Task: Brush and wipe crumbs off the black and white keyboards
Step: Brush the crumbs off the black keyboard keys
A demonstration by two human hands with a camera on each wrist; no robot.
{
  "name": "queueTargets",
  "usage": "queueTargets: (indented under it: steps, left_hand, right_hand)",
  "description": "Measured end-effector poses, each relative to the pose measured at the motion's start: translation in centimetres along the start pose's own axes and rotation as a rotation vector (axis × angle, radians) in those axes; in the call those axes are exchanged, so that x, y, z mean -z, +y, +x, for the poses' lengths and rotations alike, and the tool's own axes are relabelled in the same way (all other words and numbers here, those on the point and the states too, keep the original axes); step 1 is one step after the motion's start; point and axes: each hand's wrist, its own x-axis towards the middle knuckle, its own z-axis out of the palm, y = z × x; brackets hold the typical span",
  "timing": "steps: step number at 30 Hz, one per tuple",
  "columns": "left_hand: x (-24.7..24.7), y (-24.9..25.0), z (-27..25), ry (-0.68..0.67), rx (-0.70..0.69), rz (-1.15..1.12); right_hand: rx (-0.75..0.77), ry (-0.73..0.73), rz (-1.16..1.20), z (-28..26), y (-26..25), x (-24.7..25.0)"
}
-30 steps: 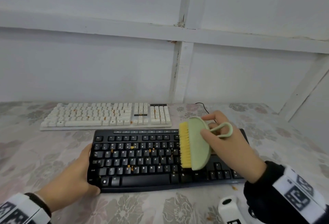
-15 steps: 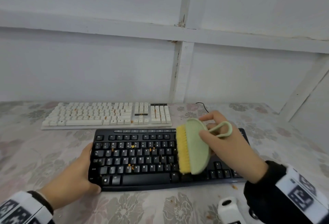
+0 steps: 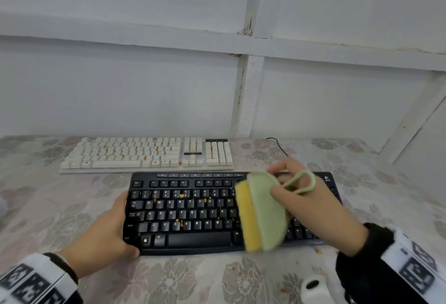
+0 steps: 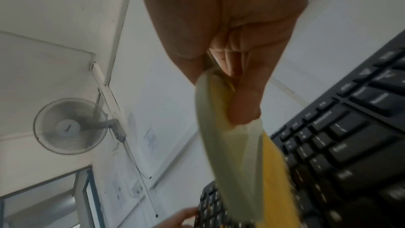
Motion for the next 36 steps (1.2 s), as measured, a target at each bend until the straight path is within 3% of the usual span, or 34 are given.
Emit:
queueTargets:
  steps: [3, 6, 15, 20, 23, 32, 36]
  left_hand:
    - [0.0, 0.1, 0.0, -0.003, 0.008, 0.001]
    - [0.1, 0.2, 0.0, 0.001, 0.006, 0.016]
    - [0.1, 0.5, -0.1, -0.003, -0.015, 0.021]
    - [0.1, 0.6, -0.3, -0.003, -0.003, 0.024]
    - [0.1, 0.8, -0.4, -0.007, -0.006, 0.025]
    - [0.1, 0.5, -0.3, -0.012, -0.022, 0.032]
    - [0.1, 0.6, -0.3, -0.012, -0.01, 0.037]
  right_hand:
    - [0.034, 0.099, 0.027, 1.7, -0.4, -0.5]
    - [0.01, 0.099, 0.001, 2.2, -0.1, -1.5]
    - [0.018, -0.147, -0.062, -1.1, 1.1, -2.7]
    - [0.041, 0.081, 0.048, 1.0, -0.4, -1.5]
    - [0.039, 0.12, 0.014, 1.8, -0.2, -1.7]
    - [0.03, -0.153, -0.08, -1.5, 1.3, -3.0]
    - [0.03, -0.081, 0.007, -0.2, 0.3, -2.1]
